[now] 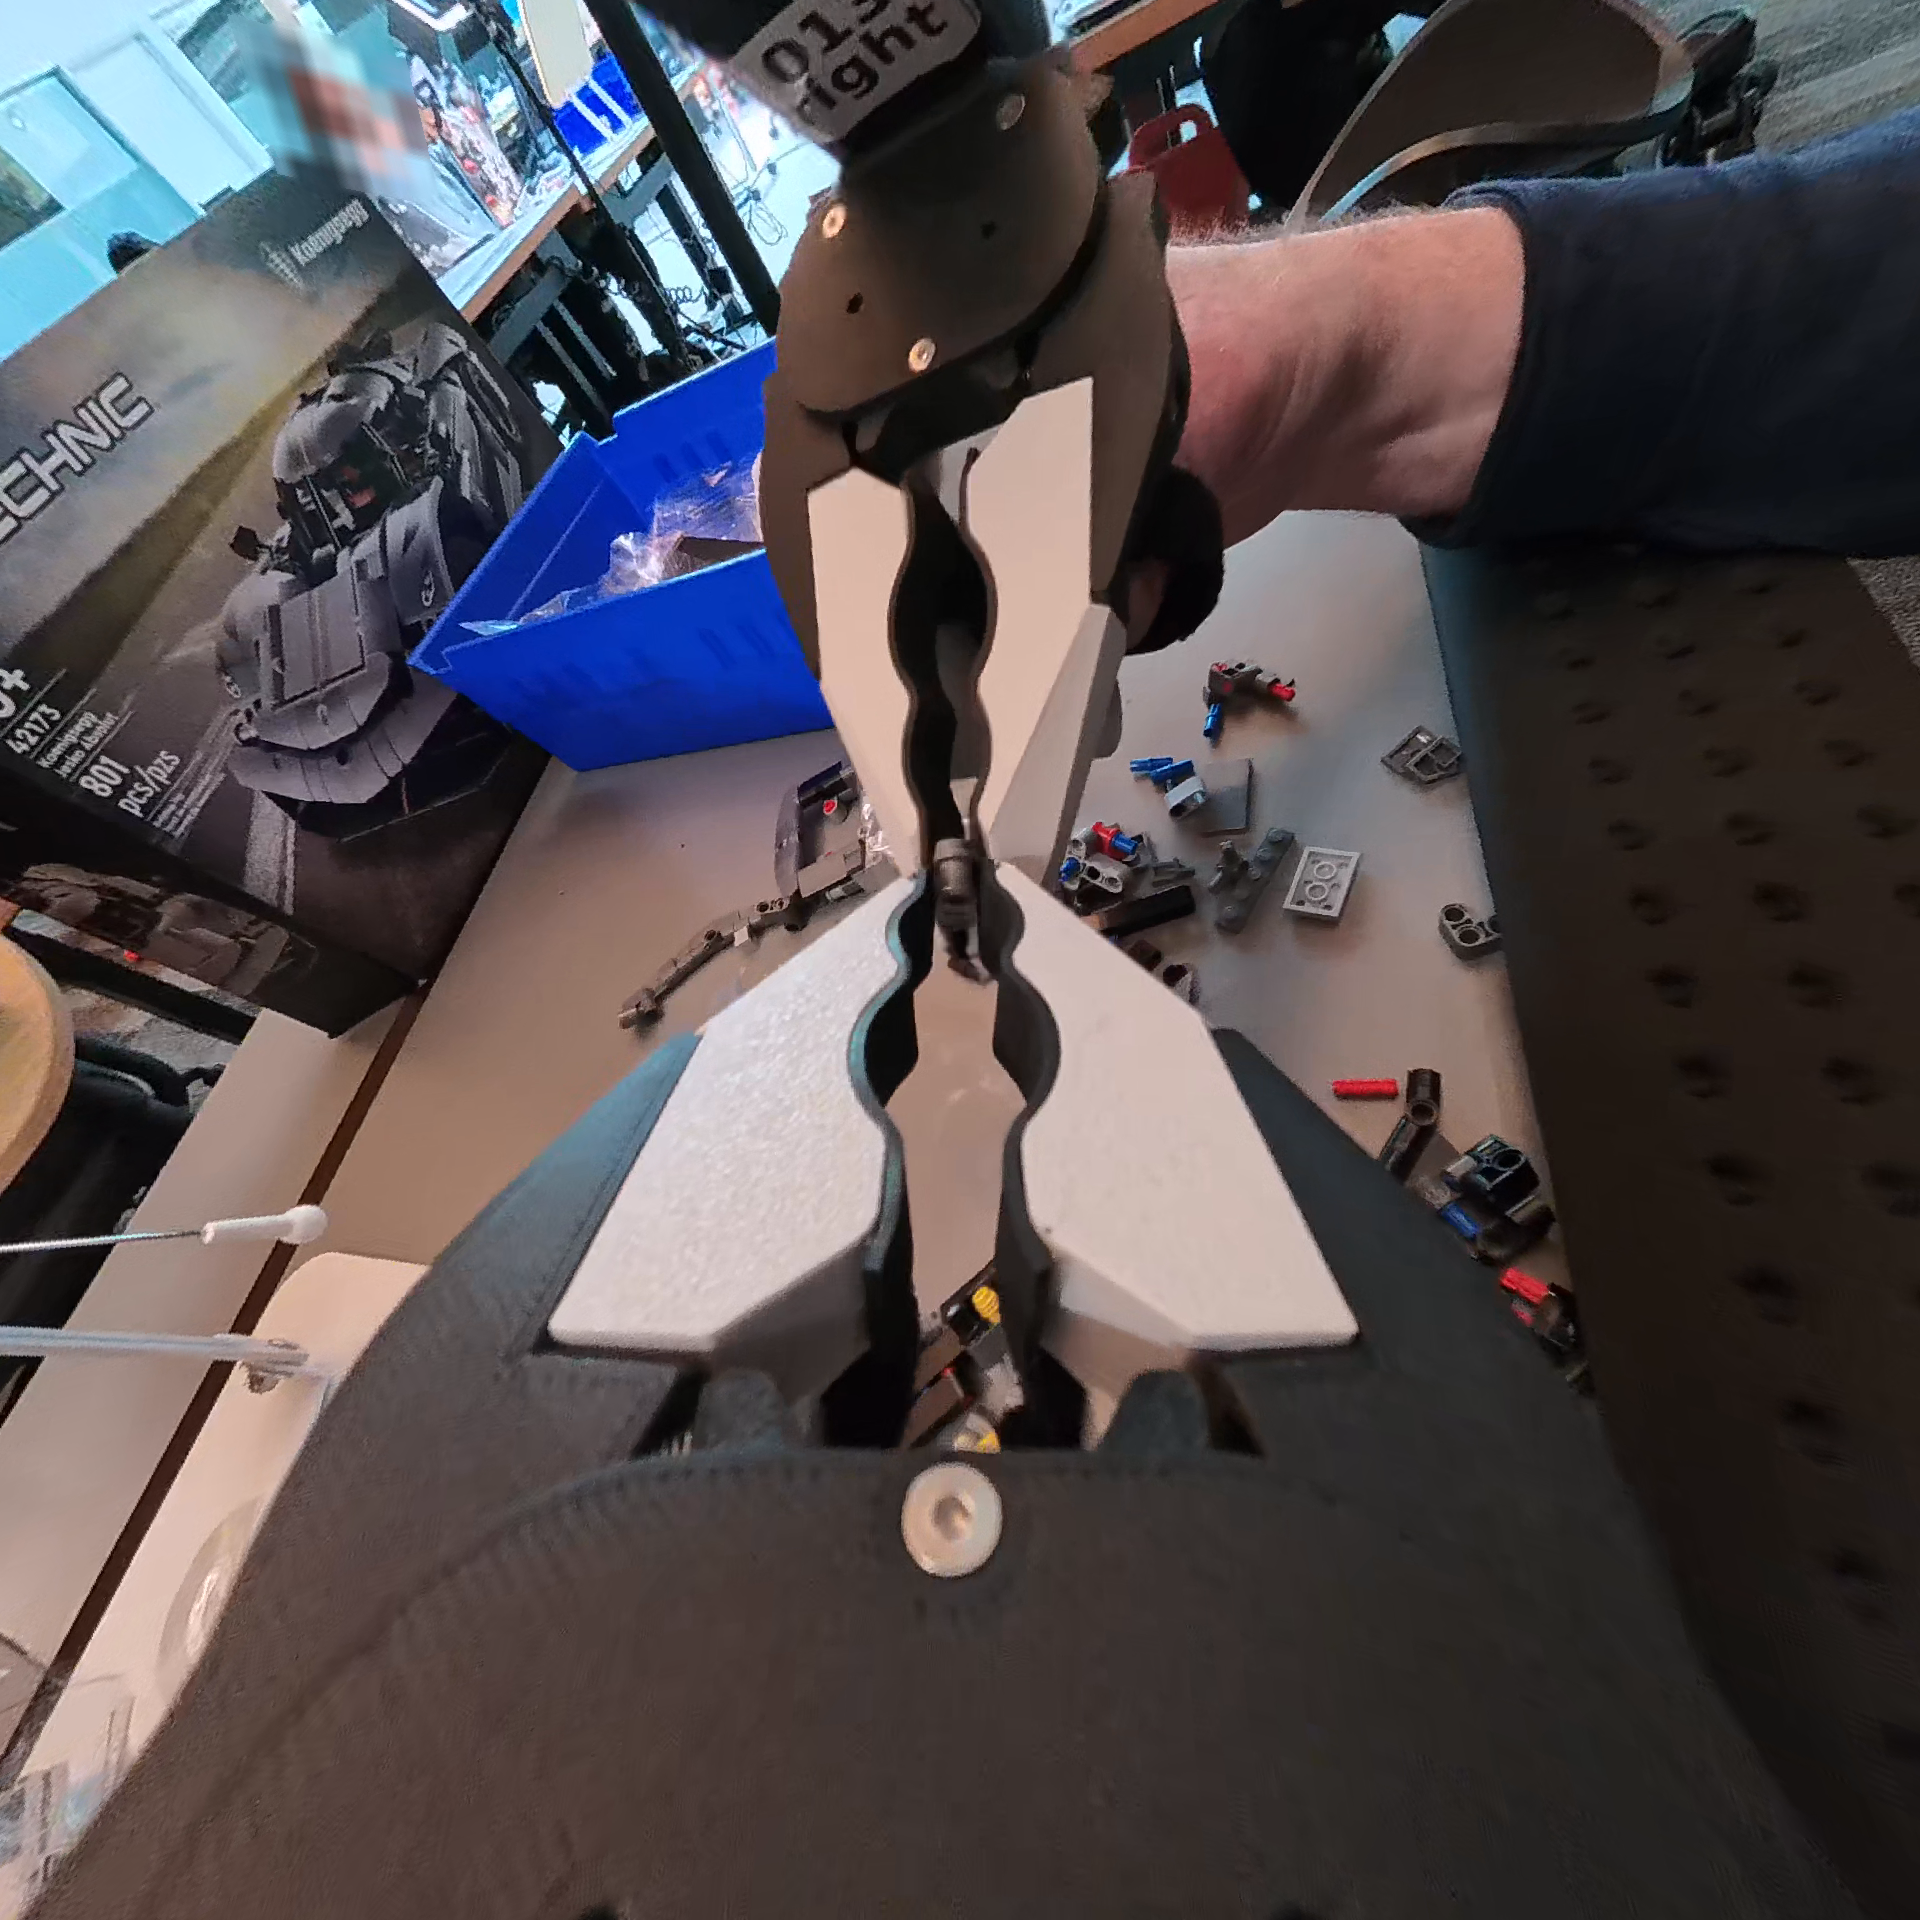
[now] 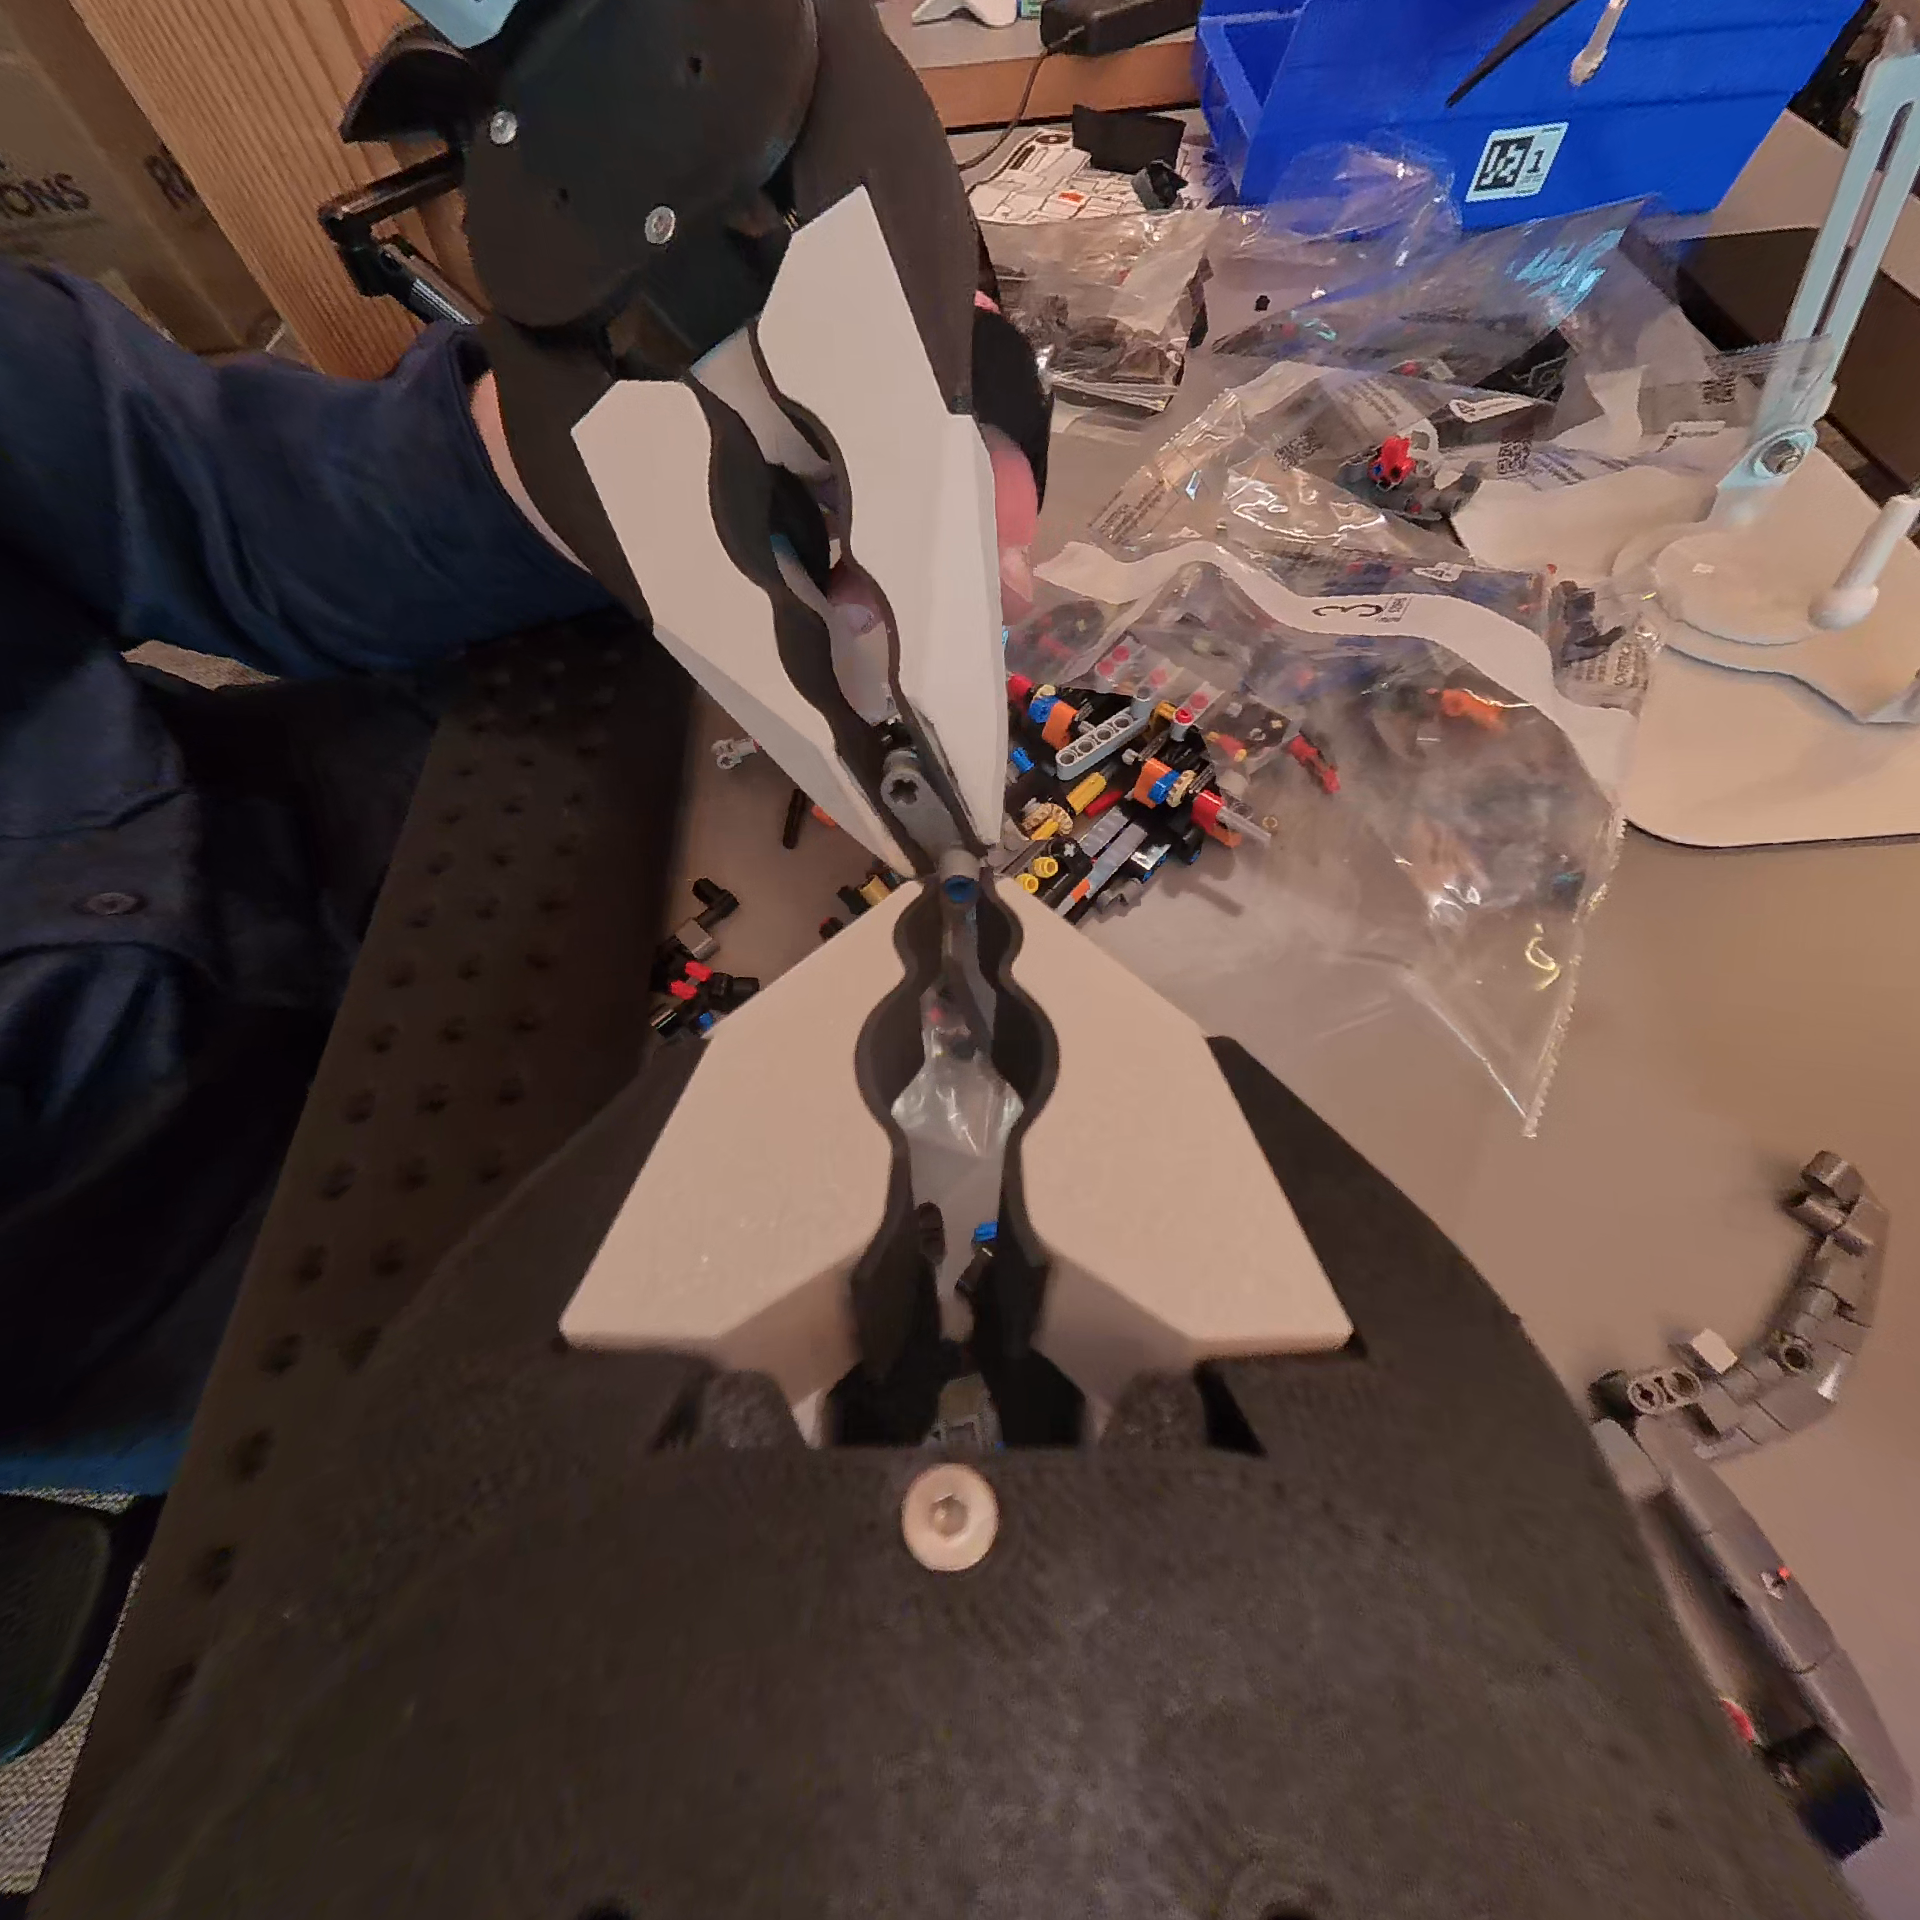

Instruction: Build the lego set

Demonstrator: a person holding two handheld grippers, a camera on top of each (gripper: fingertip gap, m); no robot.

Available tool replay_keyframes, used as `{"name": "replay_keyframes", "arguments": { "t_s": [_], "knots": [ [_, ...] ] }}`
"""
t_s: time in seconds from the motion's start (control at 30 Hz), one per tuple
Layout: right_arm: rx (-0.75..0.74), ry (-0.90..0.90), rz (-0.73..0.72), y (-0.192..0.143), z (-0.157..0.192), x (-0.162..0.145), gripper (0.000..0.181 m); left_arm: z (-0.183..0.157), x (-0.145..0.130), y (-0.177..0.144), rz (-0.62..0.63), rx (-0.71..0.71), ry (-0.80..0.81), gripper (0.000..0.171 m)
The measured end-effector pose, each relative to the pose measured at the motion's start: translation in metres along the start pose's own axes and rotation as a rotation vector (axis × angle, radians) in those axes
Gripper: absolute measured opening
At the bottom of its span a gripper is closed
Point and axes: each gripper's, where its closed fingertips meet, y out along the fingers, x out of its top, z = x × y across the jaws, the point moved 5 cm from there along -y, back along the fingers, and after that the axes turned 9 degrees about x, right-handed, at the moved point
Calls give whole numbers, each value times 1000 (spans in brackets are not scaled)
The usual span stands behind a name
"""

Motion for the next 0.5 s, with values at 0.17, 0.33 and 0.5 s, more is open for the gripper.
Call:
{"name": "replay_keyframes", "arguments": {
  "t_s": [0.17, 0.33, 0.5],
  "knots": [
    [-40, -41, -23, -6, 0, 4, 8, 1, -1, 0, 9, 20, 18, 5],
    [-78, -76, 14, -5, 0, 3, 4, 1, -2, 1, 37, 32, 54, 5],
    [-82, -91, 34, -4, 0, 1, 2, -1, -3, 1, 92, 59, 137, 5]
  ]
}}
